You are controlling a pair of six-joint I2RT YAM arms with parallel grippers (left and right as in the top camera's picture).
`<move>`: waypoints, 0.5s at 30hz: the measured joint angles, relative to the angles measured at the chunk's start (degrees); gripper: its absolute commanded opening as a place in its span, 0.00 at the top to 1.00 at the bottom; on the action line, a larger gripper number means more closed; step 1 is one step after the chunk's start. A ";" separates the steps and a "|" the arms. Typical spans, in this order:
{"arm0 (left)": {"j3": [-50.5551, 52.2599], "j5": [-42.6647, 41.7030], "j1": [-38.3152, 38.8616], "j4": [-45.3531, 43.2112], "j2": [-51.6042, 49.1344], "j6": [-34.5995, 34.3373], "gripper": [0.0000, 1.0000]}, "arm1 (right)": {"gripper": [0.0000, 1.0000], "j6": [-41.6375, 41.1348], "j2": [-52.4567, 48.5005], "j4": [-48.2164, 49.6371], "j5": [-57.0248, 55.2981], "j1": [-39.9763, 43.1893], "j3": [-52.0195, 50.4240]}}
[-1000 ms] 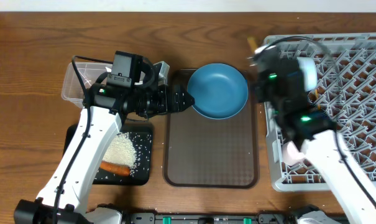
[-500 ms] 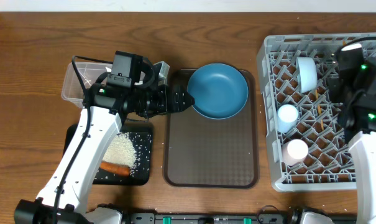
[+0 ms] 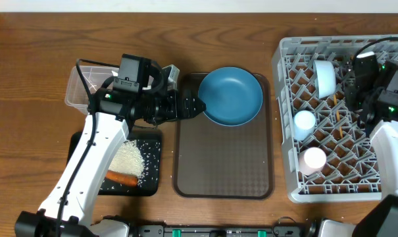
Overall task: Sort waste into correct bins and load items into the dishwasher rack
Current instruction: 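Carry the chopstick right and drop it into the dish rack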
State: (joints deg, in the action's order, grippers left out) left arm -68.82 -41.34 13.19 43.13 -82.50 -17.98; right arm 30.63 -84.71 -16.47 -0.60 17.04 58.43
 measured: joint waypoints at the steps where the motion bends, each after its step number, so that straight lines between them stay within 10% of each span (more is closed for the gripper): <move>1: 0.00 0.00 0.00 0.00 0.00 0.00 0.02 | 0.99 0.00 -0.20 0.31 0.02 0.00 0.00; 15: 0.00 0.00 0.00 0.00 0.00 0.00 0.02 | 0.71 0.39 -2.12 2.89 0.24 0.00 0.00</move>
State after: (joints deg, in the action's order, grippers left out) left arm -68.82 -41.34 13.19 43.13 -82.50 -17.98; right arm 31.03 -86.83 -13.58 -0.36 17.04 58.43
